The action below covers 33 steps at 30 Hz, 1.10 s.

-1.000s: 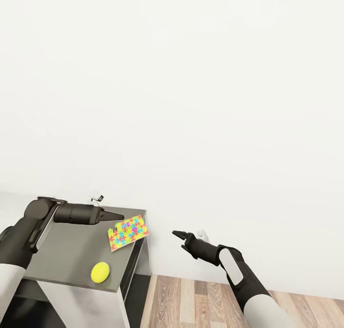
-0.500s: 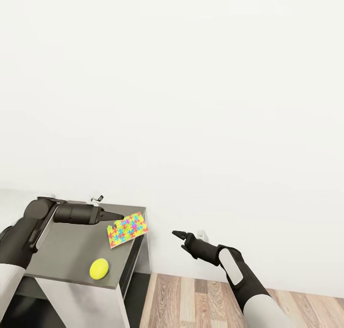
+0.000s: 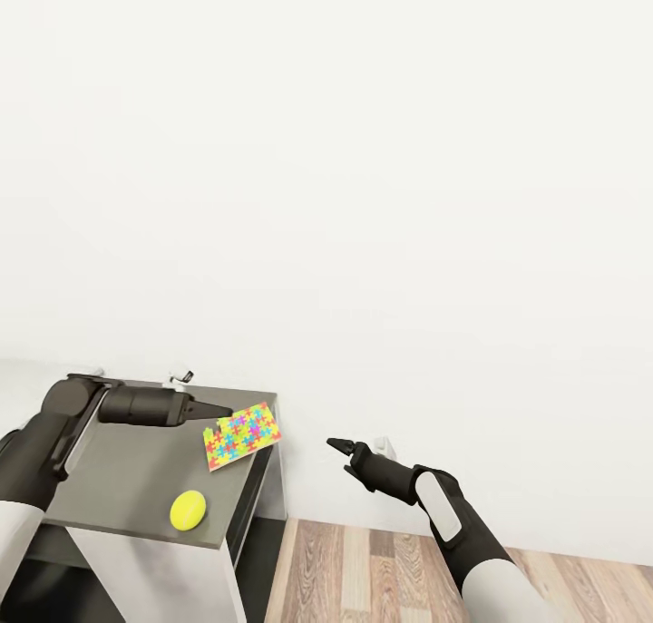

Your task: Put all the toys in the child's room - the three board games (two on the bed and one on the table), the two jigsaw puzzles on the table, and the tennis ball on the table - inside the toy box on the table in the child's room.

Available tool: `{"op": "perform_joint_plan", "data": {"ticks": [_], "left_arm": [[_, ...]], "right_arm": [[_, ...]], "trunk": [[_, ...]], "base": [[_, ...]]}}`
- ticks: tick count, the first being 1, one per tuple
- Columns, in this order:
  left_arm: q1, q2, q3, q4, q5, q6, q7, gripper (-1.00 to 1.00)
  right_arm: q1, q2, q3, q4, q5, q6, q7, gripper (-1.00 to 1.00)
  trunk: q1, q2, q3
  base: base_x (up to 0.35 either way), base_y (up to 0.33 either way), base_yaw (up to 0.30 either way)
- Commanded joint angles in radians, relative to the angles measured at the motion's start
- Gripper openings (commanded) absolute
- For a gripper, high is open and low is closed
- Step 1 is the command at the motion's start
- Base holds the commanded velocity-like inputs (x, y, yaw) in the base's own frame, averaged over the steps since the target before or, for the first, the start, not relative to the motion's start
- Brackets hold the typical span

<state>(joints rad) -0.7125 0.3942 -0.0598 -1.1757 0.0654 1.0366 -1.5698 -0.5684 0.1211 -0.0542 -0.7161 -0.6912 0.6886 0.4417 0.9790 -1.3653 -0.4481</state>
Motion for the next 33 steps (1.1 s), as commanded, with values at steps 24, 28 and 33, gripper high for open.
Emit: {"op": "perform_joint_plan", "data": {"ticks": [24, 28, 33], "left_arm": [[-0.001, 0.003, 0.05, 0.005, 0.005, 0.011, -0.001, 1.0], [-0.001, 0.003, 0.051, 0.005, 0.005, 0.011, -0.001, 1.0], [0.0, 0.003, 0.051, 0.005, 0.005, 0.011, -0.001, 1.0]], "right_arm": [[-0.001, 0.001, -0.006, 0.001, -0.001, 0.008, 0.002, 1.0], [-0.001, 0.002, -0.006, 0.001, -0.001, 0.008, 0.002, 1.0], [-0.001, 0.002, -0.006, 0.001, -0.001, 0.008, 0.002, 1.0]], "trunk": [[0.0, -0.001, -0.001], [0.0, -0.001, -0.001], [0.0, -0.001, -0.001]], "base": [[0.081, 0.089, 0.0], [0.141, 0.12, 0.0], [0.04, 0.034, 0.0]]}}
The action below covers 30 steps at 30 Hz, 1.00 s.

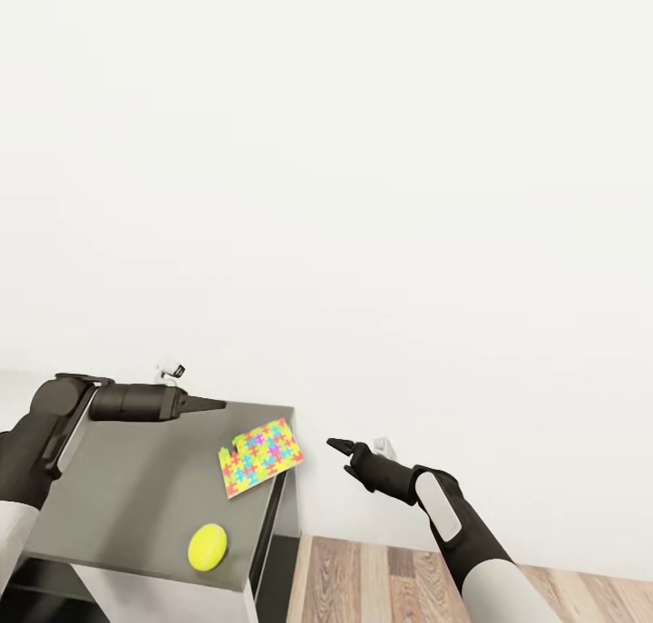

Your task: Put all the toys in the child's room - the three board games (two on the bed and one on the table), the two jigsaw puzzles on the table, and the tennis ball on the table - inside the toy box on the table in the child's room.

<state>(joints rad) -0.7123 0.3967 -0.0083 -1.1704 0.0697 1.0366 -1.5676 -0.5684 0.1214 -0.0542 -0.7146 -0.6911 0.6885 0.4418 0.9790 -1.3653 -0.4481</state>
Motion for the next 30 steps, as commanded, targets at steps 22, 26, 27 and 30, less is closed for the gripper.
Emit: {"op": "perform_joint_plan", "data": {"ticks": [22, 26, 27, 30], "left_arm": [[-0.001, 0.001, 0.001, 0.0, -0.002, 0.011, -0.003, 1.0], [0.0, 0.001, 0.001, 0.0, -0.001, 0.011, -0.003, 1.0], [-0.001, 0.001, 0.001, 0.0, -0.002, 0.011, -0.003, 1.0], [-0.001, 0.002, 0.002, 0.0, -0.001, 0.011, -0.003, 1.0]], "right_arm": [[-0.001, 0.001, -0.006, 0.001, -0.002, 0.008, 0.002, 1.0], [-0.001, 0.001, -0.007, 0.003, -0.002, 0.008, 0.0, 1.0], [-0.001, 0.001, -0.007, 0.003, -0.002, 0.008, 0.0, 1.0], [-0.001, 0.001, -0.007, 0.004, -0.002, 0.008, -0.001, 1.0]], "trunk": [[0.0, -0.001, -0.001], [0.0, -0.001, -0.001], [0.0, -0.001, -0.001], [0.008, -0.015, -0.007]], "base": [[0.046, 0.047, 0.0], [0.001, 0.001, 0.0], [0.0, 0.0, 0.0], [0.0, 0.0, 0.0]]}}
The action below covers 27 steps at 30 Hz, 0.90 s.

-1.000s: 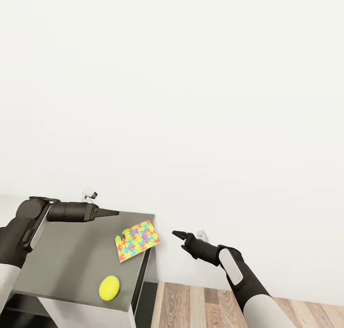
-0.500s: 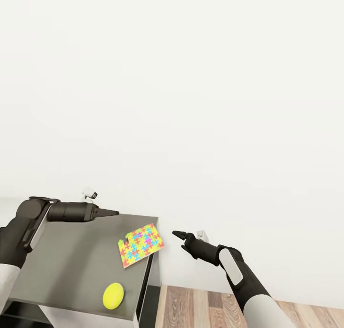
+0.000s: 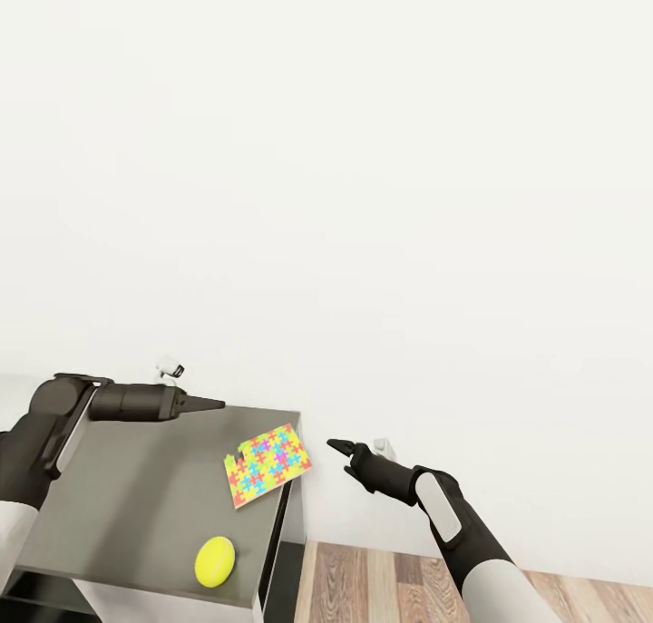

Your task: Put all the toys in the child's room - the three board games (two on the bed and one on the table), the two jigsaw puzzles on the table, and the tennis ball on the table - inside the toy box on the table in the child's room.

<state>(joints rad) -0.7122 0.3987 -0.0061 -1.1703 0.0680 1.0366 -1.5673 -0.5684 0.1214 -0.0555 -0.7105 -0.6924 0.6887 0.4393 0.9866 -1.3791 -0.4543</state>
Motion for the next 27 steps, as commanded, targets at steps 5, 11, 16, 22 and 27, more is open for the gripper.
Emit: {"op": "perform_joint_plan", "data": {"ticks": [5, 11, 16, 22, 27], "left_arm": [[0.0, 0.001, -0.001, 0.0, 0.001, 0.011, -0.003, 1.0], [-0.001, 0.002, -0.001, 0.0, 0.001, 0.011, -0.003, 1.0], [-0.001, 0.001, -0.001, 0.0, 0.001, 0.011, -0.003, 1.0], [0.0, 0.001, -0.001, 0.0, 0.001, 0.011, -0.003, 1.0], [0.0, 0.002, 0.0, 0.0, 0.001, 0.011, -0.003, 1.0]], "right_arm": [[-0.001, 0.001, -0.006, 0.0, -0.001, 0.009, -0.001, 1.0], [-0.001, 0.003, -0.006, 0.001, -0.005, 0.004, -0.004, 1.0], [0.0, 0.005, -0.005, 0.002, -0.009, -0.027, -0.004, 1.0], [0.002, 0.011, -0.001, 0.002, -0.012, -0.092, -0.006, 1.0], [0.002, 0.013, -0.002, 0.002, -0.014, -0.104, -0.006, 1.0]], "trunk": [[0.019, -0.036, -0.017], [0.042, -0.078, -0.036], [0.061, -0.113, -0.051], [0.084, -0.155, -0.07], [0.104, -0.19, -0.086]], "base": [[0.0, 0.0, 0.0], [0.0, 0.0, 0.0], [0.0, 0.0, 0.0], [0.0, 0.0, 0.0], [0.0, 0.0, 0.0]]}}
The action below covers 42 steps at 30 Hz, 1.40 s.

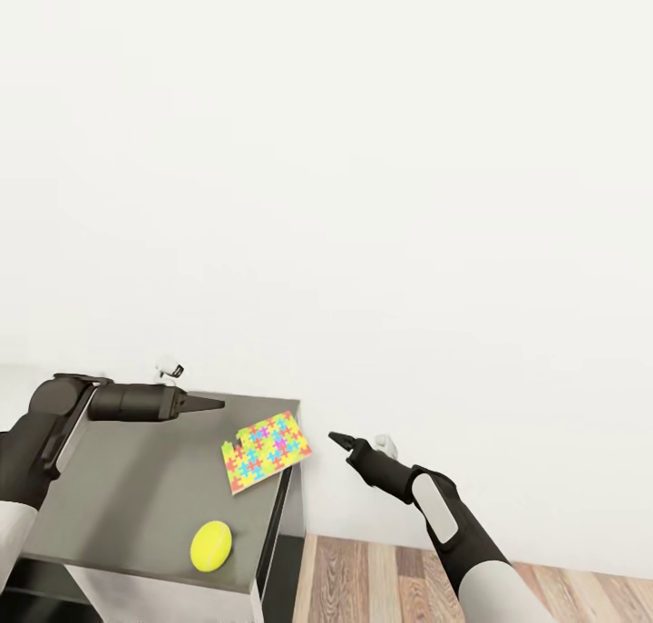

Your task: Put all the toys in the child's room - the three board games (two on the bed and one on the table), the two jigsaw puzzles on the table, and the tennis ball on the table - inside the toy box on the table in the child's room.

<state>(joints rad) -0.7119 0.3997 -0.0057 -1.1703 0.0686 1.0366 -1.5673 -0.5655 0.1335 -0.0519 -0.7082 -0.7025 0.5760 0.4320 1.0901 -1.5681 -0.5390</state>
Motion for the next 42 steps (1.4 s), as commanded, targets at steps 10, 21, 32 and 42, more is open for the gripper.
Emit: {"op": "perform_joint_plan", "data": {"ticks": [10, 21, 32, 42], "left_arm": [[-0.001, 0.001, 0.0, 0.0, 0.0, 0.011, -0.004, 1.0], [-0.001, 0.001, -0.001, 0.0, 0.0, 0.011, -0.004, 1.0], [-0.001, 0.0, -0.001, 0.0, 0.0, 0.011, -0.004, 1.0], [0.0, -0.001, -0.001, 0.0, 0.0, 0.011, -0.004, 1.0]], "right_arm": [[-0.001, 0.004, -0.006, 0.001, -0.005, 0.015, 0.002, 1.0], [-0.001, 0.003, -0.006, 0.002, -0.056, 0.05, 0.004, 1.0], [-0.001, 0.002, -0.006, 0.004, -0.064, 0.053, 0.004, 1.0], [-0.001, 0.002, -0.006, 0.004, -0.064, 0.053, 0.003, 1.0]], "trunk": [[0.023, -0.043, -0.02], [0.023, -0.043, -0.02], [0.023, -0.043, -0.02], [0.023, -0.043, -0.02]], "base": [[0.0, 0.0, 0.0], [0.0, 0.004, 0.0], [0.031, 0.101, 0.0], [0.008, 0.042, 0.0]]}}
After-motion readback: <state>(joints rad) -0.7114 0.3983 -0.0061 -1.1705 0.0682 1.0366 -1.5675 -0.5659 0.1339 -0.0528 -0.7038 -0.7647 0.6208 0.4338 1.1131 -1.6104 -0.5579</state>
